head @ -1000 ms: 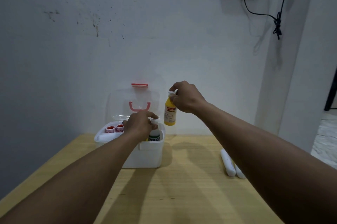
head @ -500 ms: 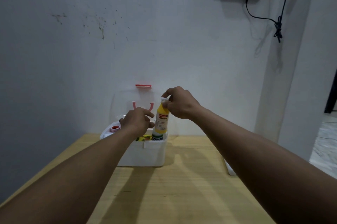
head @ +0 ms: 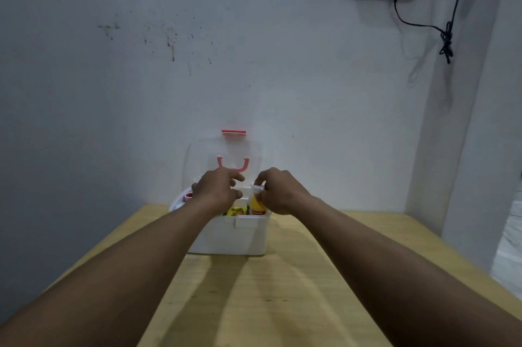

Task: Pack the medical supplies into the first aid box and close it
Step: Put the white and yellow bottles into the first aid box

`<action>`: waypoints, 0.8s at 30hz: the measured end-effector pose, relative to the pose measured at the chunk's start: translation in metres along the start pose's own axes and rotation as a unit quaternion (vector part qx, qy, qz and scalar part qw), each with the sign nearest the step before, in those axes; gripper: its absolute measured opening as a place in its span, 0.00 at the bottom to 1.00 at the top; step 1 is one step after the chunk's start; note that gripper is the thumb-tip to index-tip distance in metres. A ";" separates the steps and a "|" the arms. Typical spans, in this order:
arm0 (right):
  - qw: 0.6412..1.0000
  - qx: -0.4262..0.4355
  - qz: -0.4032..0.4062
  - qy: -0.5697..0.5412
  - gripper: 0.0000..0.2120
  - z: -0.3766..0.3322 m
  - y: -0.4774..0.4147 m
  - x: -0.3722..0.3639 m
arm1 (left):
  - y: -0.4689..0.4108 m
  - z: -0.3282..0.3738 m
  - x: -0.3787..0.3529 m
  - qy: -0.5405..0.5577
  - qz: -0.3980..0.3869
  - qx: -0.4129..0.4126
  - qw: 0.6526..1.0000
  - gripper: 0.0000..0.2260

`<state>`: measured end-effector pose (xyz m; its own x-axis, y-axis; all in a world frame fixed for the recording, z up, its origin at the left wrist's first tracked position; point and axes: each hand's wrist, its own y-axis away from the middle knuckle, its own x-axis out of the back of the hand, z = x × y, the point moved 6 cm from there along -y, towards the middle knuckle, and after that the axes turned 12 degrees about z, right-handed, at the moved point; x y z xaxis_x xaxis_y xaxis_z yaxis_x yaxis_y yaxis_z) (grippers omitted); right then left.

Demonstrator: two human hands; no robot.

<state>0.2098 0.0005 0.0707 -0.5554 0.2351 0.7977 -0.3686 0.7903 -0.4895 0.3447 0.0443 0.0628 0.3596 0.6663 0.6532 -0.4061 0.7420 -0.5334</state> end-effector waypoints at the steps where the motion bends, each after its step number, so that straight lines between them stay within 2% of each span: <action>1: 1.000 0.000 -0.005 0.006 0.16 0.001 0.001 -0.004 | 0.000 0.000 0.001 -0.002 0.001 -0.002 1.000 0.18; 8: 0.999 0.010 0.010 0.038 0.14 0.005 0.003 -0.010 | 0.003 0.000 0.004 -0.014 0.003 -0.008 1.000 0.18; 14: 1.000 0.010 0.019 0.020 0.20 0.008 0.006 0.010 | 0.004 0.010 0.011 -0.010 0.018 -0.015 1.000 0.18; 24: 0.995 -0.040 0.063 0.070 0.18 0.059 0.034 0.078 | 0.025 0.085 0.008 0.042 0.055 -0.086 0.994 0.15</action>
<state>0.1094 0.0122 0.0956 -0.4819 0.4072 0.7759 -0.2394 0.7906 -0.5636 0.2659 0.0614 0.1003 0.3927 0.7420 0.5434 -0.2996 0.6618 -0.6872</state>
